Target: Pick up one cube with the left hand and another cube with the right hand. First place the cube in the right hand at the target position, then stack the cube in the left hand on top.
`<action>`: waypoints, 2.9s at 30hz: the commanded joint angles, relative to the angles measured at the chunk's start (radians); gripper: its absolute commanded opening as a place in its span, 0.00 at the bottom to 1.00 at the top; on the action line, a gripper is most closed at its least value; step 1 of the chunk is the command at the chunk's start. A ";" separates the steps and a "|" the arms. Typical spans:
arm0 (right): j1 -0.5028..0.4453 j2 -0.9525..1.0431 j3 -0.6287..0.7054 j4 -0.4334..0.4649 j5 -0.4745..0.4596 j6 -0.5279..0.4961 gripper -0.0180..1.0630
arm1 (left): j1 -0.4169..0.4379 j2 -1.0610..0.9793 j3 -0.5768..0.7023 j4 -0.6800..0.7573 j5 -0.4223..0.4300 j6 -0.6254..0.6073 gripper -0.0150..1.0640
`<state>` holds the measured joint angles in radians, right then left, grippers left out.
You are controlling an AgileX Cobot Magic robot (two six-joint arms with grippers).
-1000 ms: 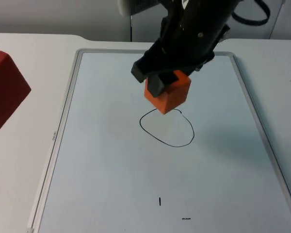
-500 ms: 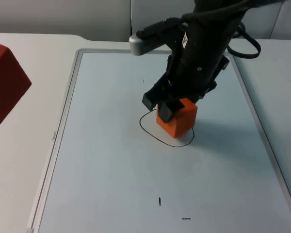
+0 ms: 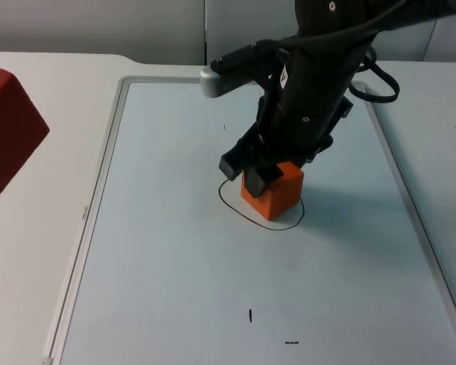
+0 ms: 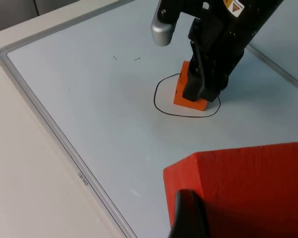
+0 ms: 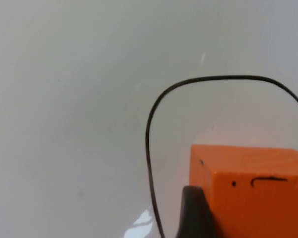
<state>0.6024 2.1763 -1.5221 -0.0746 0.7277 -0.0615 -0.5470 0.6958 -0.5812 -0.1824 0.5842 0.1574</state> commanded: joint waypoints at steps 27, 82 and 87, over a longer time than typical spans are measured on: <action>-0.002 -0.315 -0.008 0.046 0.007 -0.028 0.94 | -0.006 -0.006 0.004 0.000 -0.016 0.001 0.21; -0.002 -1.822 0.766 0.095 0.095 -0.129 0.94 | -0.066 1.173 -0.891 -0.098 0.119 0.246 0.21; -0.002 -1.822 0.766 0.095 0.095 -0.129 0.94 | -0.084 1.253 -0.963 -0.103 0.132 0.263 0.21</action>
<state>0.6024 0.3572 -0.7609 0.0243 0.8268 -0.1952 -0.6242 1.9392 -1.5259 -0.2756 0.7088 0.4120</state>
